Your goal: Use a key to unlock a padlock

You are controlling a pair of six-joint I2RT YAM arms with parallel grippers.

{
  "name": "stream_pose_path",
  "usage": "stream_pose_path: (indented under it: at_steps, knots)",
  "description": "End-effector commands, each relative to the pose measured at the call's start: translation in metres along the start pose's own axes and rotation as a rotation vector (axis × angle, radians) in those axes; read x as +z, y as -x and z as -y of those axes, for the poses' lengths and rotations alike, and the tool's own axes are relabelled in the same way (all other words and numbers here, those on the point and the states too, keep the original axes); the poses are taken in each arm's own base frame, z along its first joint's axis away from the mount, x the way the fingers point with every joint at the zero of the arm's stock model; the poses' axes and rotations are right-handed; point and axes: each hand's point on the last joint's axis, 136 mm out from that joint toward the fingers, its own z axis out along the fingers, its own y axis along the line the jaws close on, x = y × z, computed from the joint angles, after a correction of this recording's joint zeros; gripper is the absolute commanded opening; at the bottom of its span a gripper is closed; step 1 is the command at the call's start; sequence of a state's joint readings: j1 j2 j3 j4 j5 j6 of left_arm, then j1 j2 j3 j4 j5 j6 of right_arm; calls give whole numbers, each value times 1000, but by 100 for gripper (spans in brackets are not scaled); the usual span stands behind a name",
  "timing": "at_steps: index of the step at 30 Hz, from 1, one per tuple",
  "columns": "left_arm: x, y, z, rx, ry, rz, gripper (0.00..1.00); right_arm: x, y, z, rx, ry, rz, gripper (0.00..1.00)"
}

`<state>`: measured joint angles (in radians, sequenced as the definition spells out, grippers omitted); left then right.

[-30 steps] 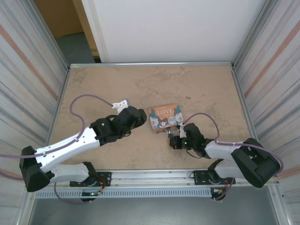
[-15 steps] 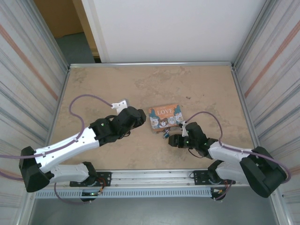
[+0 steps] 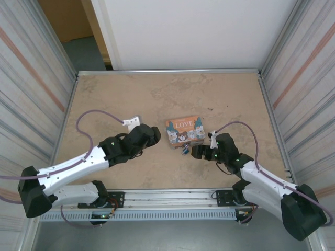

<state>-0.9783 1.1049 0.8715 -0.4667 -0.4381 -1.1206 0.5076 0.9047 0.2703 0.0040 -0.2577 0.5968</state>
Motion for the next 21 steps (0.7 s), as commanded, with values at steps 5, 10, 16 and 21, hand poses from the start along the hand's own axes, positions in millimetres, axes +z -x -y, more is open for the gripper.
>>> stream_pose_path:
  at_steps: [5, 10, 16, 21]
  knots:
    - [11, -4, 0, -34, -112, -58, 69, -8, 26, -3, 16, 30, 52, 99]
    - [15, -7, -4, -1, -120, -85, 73, -7, 34, -5, 39, 69, 60, 99]
    - [22, -12, -9, -1, -132, -127, 74, -6, 40, -3, 56, 88, 64, 99]
    - [30, -19, -13, -12, -144, -162, 74, -8, 46, 1, 68, 88, 80, 99]
